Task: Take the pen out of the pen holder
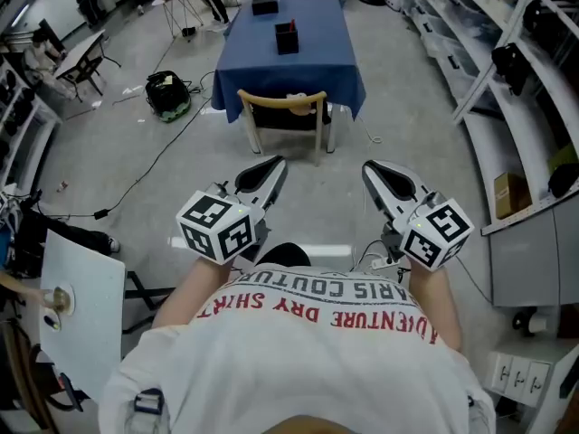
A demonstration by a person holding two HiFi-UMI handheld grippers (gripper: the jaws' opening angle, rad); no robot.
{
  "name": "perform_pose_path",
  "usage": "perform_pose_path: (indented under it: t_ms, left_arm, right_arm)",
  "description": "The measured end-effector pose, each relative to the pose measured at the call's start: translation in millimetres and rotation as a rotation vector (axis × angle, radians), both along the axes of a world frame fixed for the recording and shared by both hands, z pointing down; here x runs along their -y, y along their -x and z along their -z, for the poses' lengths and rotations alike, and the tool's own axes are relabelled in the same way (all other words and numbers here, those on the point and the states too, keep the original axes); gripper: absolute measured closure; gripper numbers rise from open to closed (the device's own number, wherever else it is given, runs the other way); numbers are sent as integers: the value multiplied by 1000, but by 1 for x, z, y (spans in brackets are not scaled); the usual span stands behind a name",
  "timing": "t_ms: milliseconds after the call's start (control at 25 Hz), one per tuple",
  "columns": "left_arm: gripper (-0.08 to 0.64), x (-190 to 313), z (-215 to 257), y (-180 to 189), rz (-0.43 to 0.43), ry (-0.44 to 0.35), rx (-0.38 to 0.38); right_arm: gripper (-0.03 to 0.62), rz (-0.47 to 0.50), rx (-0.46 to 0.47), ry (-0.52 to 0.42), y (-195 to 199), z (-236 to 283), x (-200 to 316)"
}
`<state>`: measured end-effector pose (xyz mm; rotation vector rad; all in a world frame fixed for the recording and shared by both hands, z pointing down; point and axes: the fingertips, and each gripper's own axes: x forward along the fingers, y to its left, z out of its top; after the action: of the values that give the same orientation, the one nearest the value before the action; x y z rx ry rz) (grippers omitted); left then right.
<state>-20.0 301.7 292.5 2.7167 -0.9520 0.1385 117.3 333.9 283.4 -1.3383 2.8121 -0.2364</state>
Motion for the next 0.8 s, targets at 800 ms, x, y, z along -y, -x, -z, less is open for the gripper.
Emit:
perform_pose_path:
  t_ms: [800]
  left_arm:
    - [522, 152, -34, -8, -17, 43, -7]
  right_arm:
    - [311, -65, -68, 88, -16, -45, 151]
